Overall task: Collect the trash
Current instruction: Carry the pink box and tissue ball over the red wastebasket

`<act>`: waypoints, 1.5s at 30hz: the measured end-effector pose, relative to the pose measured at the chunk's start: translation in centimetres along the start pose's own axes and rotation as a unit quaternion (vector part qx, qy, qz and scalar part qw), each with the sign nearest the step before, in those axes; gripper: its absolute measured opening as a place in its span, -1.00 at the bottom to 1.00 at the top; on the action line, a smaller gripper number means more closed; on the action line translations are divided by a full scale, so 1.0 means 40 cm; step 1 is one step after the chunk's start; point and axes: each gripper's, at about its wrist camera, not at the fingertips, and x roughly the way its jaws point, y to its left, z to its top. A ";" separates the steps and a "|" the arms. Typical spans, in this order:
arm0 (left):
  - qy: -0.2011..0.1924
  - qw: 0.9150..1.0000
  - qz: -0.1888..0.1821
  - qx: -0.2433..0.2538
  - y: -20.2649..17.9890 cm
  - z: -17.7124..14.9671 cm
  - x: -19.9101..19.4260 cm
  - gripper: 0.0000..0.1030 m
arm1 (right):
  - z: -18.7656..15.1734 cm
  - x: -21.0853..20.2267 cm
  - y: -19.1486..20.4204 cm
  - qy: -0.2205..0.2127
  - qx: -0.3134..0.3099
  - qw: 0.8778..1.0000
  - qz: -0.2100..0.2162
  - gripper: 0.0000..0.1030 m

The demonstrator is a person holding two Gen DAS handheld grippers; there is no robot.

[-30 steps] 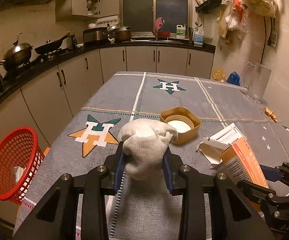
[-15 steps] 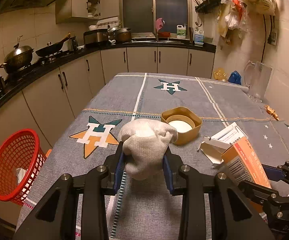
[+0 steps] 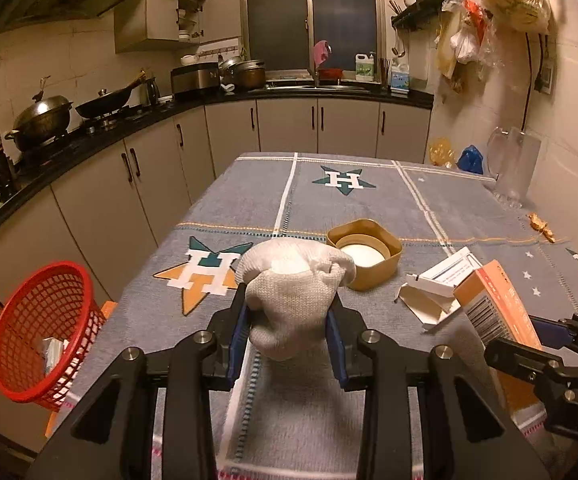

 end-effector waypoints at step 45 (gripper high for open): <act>0.001 0.985 0.075 -0.158 0.474 -0.069 -0.131 -0.35 | 0.088 0.136 0.429 0.063 -0.101 0.988 0.101 0.01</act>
